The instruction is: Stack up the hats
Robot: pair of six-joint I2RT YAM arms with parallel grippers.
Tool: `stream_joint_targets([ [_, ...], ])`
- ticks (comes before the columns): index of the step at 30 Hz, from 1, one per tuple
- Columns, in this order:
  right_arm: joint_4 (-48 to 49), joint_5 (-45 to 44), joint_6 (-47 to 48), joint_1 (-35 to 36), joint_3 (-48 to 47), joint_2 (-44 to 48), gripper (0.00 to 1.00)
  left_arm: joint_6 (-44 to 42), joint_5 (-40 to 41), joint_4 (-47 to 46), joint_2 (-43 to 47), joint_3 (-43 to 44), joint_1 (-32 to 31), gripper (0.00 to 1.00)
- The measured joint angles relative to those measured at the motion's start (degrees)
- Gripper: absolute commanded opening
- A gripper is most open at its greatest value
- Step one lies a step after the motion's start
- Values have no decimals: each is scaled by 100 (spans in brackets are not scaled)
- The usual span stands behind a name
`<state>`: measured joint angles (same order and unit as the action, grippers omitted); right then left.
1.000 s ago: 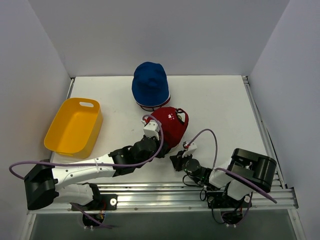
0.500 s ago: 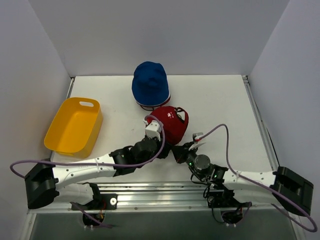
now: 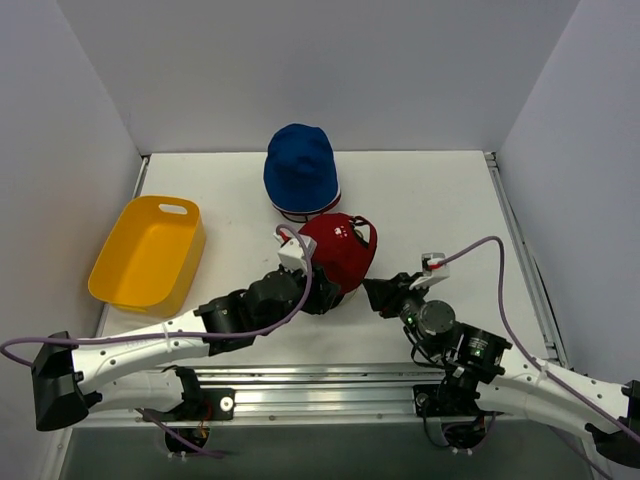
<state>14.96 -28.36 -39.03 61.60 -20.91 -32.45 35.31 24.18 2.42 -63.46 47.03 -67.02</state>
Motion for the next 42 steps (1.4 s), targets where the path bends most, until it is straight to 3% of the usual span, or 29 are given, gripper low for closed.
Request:
stream_joint_targets([
  [5, -590, -424, 393, -221, -1606, -1145, 35, -291, -48, 634, 28, 433, 0, 55],
  [11, -782, 271, 835, -1703, -2959, -2599, 39, -625, 275, 1086, 415, 1034, 2, 60],
  [16, -1102, 708, 1064, -2072, -3027, -2907, 39, -789, 409, 1154, 518, 1163, 219, 60],
  [24, -1147, 1314, 1303, -2393, -3093, -3084, 37, -866, -26, 1084, 44, 1161, 839, 60],
  [34, -1038, 1646, 1357, -3038, -2911, -3112, 33, -866, -302, 975, -223, 1158, 863, 60],
  [42, -1008, 1825, 1357, -3130, -2815, -3132, 32, -866, -330, 767, -278, 1137, 863, 60],
])
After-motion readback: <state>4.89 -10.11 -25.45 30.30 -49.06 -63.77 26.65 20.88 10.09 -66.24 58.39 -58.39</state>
